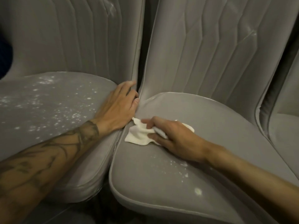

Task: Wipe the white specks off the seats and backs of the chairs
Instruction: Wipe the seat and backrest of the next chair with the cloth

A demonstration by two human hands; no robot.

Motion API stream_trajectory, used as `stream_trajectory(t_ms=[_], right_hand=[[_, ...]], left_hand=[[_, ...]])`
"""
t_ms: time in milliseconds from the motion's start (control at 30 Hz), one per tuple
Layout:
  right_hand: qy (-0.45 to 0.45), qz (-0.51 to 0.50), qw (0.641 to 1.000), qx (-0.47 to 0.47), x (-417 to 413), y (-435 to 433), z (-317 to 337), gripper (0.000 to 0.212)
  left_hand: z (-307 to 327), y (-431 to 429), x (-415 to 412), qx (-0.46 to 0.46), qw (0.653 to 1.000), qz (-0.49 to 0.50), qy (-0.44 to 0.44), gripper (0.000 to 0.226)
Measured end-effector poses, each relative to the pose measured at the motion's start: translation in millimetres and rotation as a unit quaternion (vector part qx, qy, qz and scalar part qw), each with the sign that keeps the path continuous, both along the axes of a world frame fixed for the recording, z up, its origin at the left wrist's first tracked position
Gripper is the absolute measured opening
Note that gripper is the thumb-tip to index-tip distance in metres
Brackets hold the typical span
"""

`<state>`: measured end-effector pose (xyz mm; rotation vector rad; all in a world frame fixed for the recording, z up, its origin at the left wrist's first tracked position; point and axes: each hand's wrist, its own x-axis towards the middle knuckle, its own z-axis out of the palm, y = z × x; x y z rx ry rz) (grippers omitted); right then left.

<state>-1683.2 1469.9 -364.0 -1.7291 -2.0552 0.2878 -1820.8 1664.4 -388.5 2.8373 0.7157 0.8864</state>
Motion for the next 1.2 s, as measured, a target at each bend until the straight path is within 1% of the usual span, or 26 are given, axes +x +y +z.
stream_trajectory(t_ms=[33, 100, 167, 233, 267, 333, 400, 433, 467, 533, 600, 633, 667, 733, 800, 833, 900, 967, 1033, 1067, 1133, 1200], right_hand=[[-0.014, -0.018, 1.0, 0.001, 8.2, 5.5, 1.7, 0.018], [-0.034, -0.092, 0.995, -0.002, 26.8, 27.0, 5.3, 0.021], [-0.019, -0.171, 0.985, -0.005, 36.9, 50.1, 8.4, 0.025], [0.007, -0.195, 0.981, 0.005, 31.0, 63.4, 5.5, 0.026], [0.01, -0.183, 0.983, 0.017, 23.0, 63.9, 2.3, 0.026], [0.012, -0.112, 0.993, 0.039, 1.2, 51.9, -5.4, 0.023], [0.008, -0.035, 0.999, 0.033, -13.9, 34.5, -7.1, 0.023], [0.002, -0.014, 1.0, 0.02, -12.8, 32.2, -5.5, 0.023], [-0.012, -0.012, 1.0, 0.011, -8.3, 36.4, -1.9, 0.024], [-0.036, -0.065, 0.997, 0.005, 3.3, 54.8, 7.8, 0.026], [-0.016, -0.137, 0.99, -0.002, 8.3, 70.6, 14.6, 0.026], [-0.003, -0.145, 0.989, 0.003, 4.5, 71.5, 13.8, 0.025], [0.005, -0.131, 0.991, 0.013, -2.7, 65.8, 11.6, 0.024], [0.022, -0.053, 0.998, 0.02, -19.8, 37.9, 3.1, 0.02], [0.045, 0.039, 0.998, 0.003, -33.1, 8.5, -0.5, 0.019], [0.053, 0.061, 0.997, -0.011, -33.1, 1.2, -0.3, 0.019], [0.04, 0.054, 0.998, -0.018, -24.1, 5.3, 5.5, 0.02], [0.004, -0.002, 1.0, 0.001, -11.6, 24.1, 14.2, 0.023], [-0.006, -0.072, 0.997, -0.006, -4.9, 38.9, 19.6, 0.026], [-0.004, -0.088, 0.996, -0.012, -7.4, 40.6, 18.5, 0.026], [0.007, -0.057, 0.998, -0.01, -21.9, 26.7, 12.1, 0.024], [0.03, 0.023, 0.999, -0.008, -36.5, 2.4, 5.2, 0.021]], left_hand=[[1.2, 0.3, -0.8, -0.006, 1.0, -0.005, 0.0, 0.028], [7.0, 2.7, -4.1, -0.013, 1.0, -0.019, 0.004, 0.026], [13.0, 7.8, -10.8, -0.001, 0.999, -0.029, 0.019, 0.025], [13.7, 14.0, -20.5, 0.033, 0.998, -0.029, 0.042, 0.026], [12.4, 16.7, -25.3, 0.047, 0.997, -0.03, 0.052, 0.027], [8.8, 18.2, -32.2, 0.047, 0.997, -0.03, 0.062, 0.031], [5.1, 16.8, -33.9, 0.03, 0.997, -0.026, 0.059, 0.035], [4.3, 16.1, -33.9, 0.027, 0.998, -0.023, 0.061, 0.037], [4.0, 15.5, -34.0, 0.025, 0.997, -0.022, 0.064, 0.038], [4.6, 14.0, -35.4, 0.016, 0.997, -0.023, 0.066, 0.039], [5.9, 12.7, -36.6, 0.013, 0.997, -0.024, 0.068, 0.04], [6.7, 12.3, -36.7, 0.012, 0.997, -0.025, 0.069, 0.04], [7.2, 12.2, -36.9, 0.012, 0.997, -0.025, 0.069, 0.04], [7.2, 11.7, -36.5, 0.014, 0.997, -0.025, 0.066, 0.039], [6.5, 11.8, -35.9, 0.016, 0.997, -0.023, 0.066, 0.04], [6.6, 11.7, -36.0, 0.014, 0.997, -0.022, 0.067, 0.04], [6.7, 10.7, -36.5, 0.012, 0.997, -0.022, 0.069, 0.041], [7.2, 10.1, -37.0, 0.015, 0.997, -0.021, 0.071, 0.042], [7.4, 9.0, -36.6, 0.011, 0.997, -0.018, 0.074, 0.043], [7.2, 9.1, -36.3, 0.009, 0.997, -0.018, 0.073, 0.043], [6.1, 9.9, -36.1, 0.015, 0.997, -0.02, 0.068, 0.042], [5.3, 10.4, -36.4, 0.021, 0.998, -0.019, 0.064, 0.041]])
